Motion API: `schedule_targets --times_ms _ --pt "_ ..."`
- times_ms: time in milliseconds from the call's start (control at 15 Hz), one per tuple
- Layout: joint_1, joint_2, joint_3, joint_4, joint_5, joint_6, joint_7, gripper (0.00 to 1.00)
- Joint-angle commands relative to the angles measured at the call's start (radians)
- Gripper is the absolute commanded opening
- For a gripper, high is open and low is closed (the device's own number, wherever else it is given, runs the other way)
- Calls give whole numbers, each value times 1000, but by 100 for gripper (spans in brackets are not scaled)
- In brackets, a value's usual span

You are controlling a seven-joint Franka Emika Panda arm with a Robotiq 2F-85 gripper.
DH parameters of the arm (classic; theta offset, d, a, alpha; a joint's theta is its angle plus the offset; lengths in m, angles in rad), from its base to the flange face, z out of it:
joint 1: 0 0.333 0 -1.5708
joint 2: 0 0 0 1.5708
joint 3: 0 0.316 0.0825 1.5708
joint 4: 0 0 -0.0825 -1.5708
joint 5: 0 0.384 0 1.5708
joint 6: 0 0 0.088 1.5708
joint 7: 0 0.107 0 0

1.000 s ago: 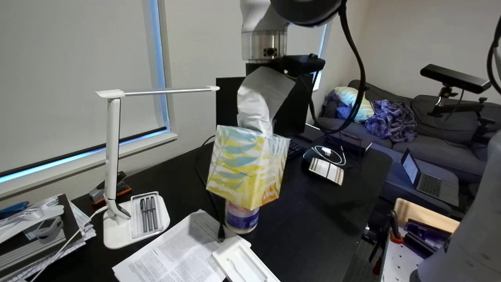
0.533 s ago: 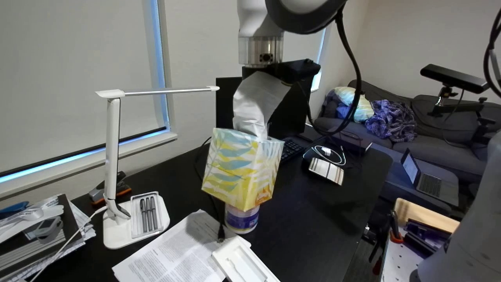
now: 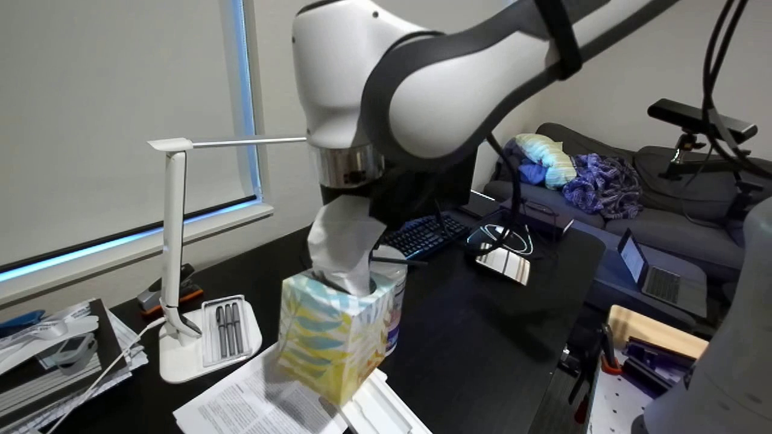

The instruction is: Move the tissue box to the left

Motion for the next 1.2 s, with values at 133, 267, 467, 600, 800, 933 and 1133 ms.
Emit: schedule_targets --times_ms 133,267,467,600,800,933,1133 --pt "87 182 -24 120 -104 88 145 5" --pt "115 230 -43 145 -126 121 174 5" --pt "155 288 -76 164 -161 157 203 5" --pt "181 314 -96 157 -191 180 216 5" --pt "211 343 -104 147 -184 228 233 5" --pt "230 356 -114 149 -184 245 236 5" --pt "252 364 -130 151 -186 255 247 5"
